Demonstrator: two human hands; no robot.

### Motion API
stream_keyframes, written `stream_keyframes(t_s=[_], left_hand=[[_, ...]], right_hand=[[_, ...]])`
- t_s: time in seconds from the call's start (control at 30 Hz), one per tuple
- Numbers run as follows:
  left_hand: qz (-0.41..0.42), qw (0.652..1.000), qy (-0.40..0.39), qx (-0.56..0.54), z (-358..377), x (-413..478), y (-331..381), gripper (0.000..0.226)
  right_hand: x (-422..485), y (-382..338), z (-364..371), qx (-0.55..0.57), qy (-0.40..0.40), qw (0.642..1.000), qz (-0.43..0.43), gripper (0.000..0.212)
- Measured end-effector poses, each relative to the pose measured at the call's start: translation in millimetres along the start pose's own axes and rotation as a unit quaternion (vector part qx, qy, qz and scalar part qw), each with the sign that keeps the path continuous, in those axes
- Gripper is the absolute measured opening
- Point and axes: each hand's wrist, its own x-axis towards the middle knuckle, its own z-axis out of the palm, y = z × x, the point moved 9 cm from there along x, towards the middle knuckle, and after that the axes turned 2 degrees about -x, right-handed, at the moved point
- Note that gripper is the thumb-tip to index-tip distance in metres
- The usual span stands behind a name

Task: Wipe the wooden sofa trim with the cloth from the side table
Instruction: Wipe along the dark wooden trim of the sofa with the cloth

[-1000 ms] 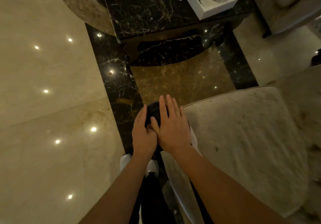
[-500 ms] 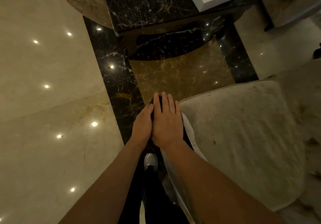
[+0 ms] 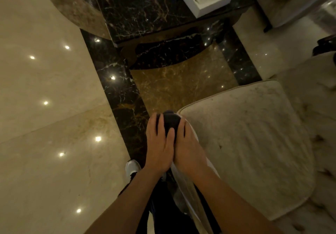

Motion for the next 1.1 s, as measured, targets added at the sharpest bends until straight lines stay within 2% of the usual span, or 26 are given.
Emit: stream_keyframes(t_s=[0.07,0.1,0.2,0.27,0.37,0.43,0.5,0.57,0.63,0.7,0.77,0.83,0.87,0.93,1.0,1.1], left_hand=[[0.056,0.996,0.01,0.068,6,-13,3,0.064],[0.059,0.996,0.006,0.065,7,-14,0,0.064],[0.025,1.0,0.005,-0.004,1,3,-9,0.062],[0.017,0.999,0.009,-0.036,-7,24,-7,0.057],[-0.004,0.999,-0.011,-0.033,-11,51,-4,0.04],[-0.044,0.998,-0.025,-0.036,-10,66,-8,0.024],[-0.098,0.994,-0.046,-0.028,-5,84,-15,0.023],[-0.182,0.98,-0.079,-0.012,1,100,-21,0.041],[-0.239,0.966,-0.093,0.005,-3,109,-21,0.045],[-0.232,0.965,-0.116,0.039,-14,110,-6,0.041],[-0.223,0.968,-0.116,0.03,-37,109,11,0.037],[-0.265,0.955,-0.108,-0.077,-65,104,23,0.036],[-0.295,0.936,-0.109,-0.155,-76,105,28,0.037],[-0.328,0.895,-0.148,-0.263,-98,114,42,0.038],[-0.347,0.87,-0.214,-0.279,-125,134,54,0.039],[-0.348,0.848,-0.279,-0.286,-153,176,67,0.047]], right_hand=[[-14,-3,6,-0.065,0.004,0.998,-0.002,0.085],[-17,-5,7,-0.074,0.007,0.997,-0.001,0.087],[-1,-9,3,-0.063,0.024,0.998,-0.001,0.089],[22,-18,-3,-0.062,0.043,0.997,-0.034,0.082],[45,-29,-15,-0.048,0.069,0.992,-0.097,0.073],[58,-25,-22,0.015,0.069,0.992,-0.103,0.064],[78,-15,-24,0.13,0.034,0.989,-0.065,0.047],[98,-7,-19,0.216,-0.028,0.976,-0.02,0.036],[109,-7,-17,0.244,-0.055,0.968,0.005,0.027],[105,-9,-23,0.246,-0.028,0.968,0.048,0.024],[98,-15,-40,0.288,-0.007,0.952,0.101,0.025],[94,-30,-63,0.362,-0.022,0.923,0.128,0.029],[96,-37,-74,0.423,-0.037,0.894,0.143,0.031],[103,-52,-99,0.56,-0.074,0.809,0.162,0.033],[114,-74,-123,0.649,-0.118,0.73,0.178,0.035],[141,-92,-154,0.713,-0.141,0.663,0.177,0.036]])
